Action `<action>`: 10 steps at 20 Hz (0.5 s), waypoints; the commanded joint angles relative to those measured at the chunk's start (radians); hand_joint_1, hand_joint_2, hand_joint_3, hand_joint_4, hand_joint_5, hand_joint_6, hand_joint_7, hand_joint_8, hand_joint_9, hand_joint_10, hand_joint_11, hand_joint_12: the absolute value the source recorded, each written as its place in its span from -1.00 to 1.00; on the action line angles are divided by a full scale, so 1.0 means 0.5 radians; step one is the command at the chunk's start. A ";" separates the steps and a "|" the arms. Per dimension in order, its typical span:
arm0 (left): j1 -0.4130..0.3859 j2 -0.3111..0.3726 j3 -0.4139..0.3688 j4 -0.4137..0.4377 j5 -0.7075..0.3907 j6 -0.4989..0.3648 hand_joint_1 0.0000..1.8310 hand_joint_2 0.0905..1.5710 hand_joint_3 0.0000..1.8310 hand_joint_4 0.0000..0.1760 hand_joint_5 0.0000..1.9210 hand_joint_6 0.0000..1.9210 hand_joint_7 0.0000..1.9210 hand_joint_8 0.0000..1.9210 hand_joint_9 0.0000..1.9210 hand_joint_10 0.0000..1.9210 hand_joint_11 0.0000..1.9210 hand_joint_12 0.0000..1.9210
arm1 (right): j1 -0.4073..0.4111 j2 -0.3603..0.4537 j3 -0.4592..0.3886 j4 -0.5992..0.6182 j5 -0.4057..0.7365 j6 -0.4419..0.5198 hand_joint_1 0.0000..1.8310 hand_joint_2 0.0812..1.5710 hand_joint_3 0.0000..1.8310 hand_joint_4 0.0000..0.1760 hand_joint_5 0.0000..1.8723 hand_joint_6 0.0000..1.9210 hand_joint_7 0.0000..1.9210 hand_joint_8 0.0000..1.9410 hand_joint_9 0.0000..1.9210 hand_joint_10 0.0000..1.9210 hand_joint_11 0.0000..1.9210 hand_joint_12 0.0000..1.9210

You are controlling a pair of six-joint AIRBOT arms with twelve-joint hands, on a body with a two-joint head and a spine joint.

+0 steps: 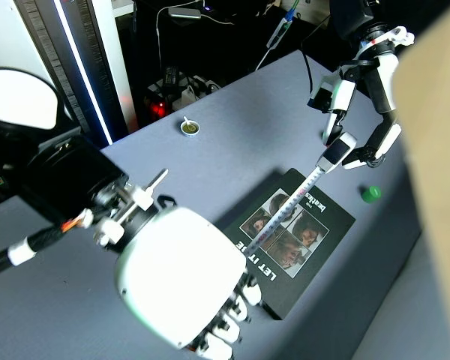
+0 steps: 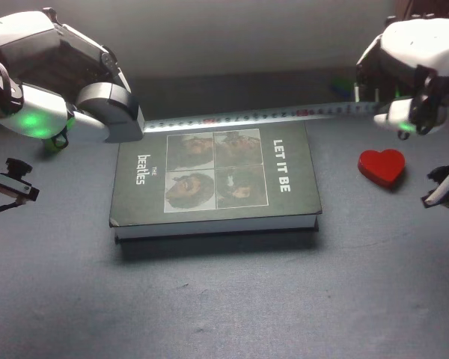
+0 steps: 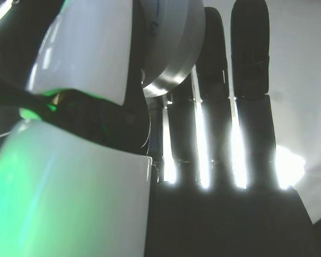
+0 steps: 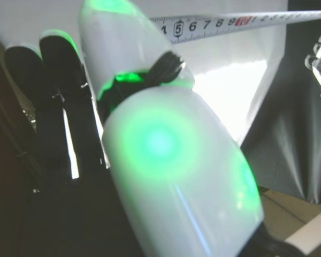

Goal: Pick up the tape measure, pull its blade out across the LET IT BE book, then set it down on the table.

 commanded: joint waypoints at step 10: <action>-0.019 0.018 0.020 0.010 -0.223 0.010 0.51 0.35 -1.00 -1.00 -0.05 0.10 0.19 -0.32 -0.03 0.18 -0.07 -0.14 | -0.020 0.111 0.092 -0.155 -0.120 -0.034 0.48 0.47 -1.00 -1.00 -0.17 0.25 -0.02 0.12 -0.21 0.48 -0.35 0.56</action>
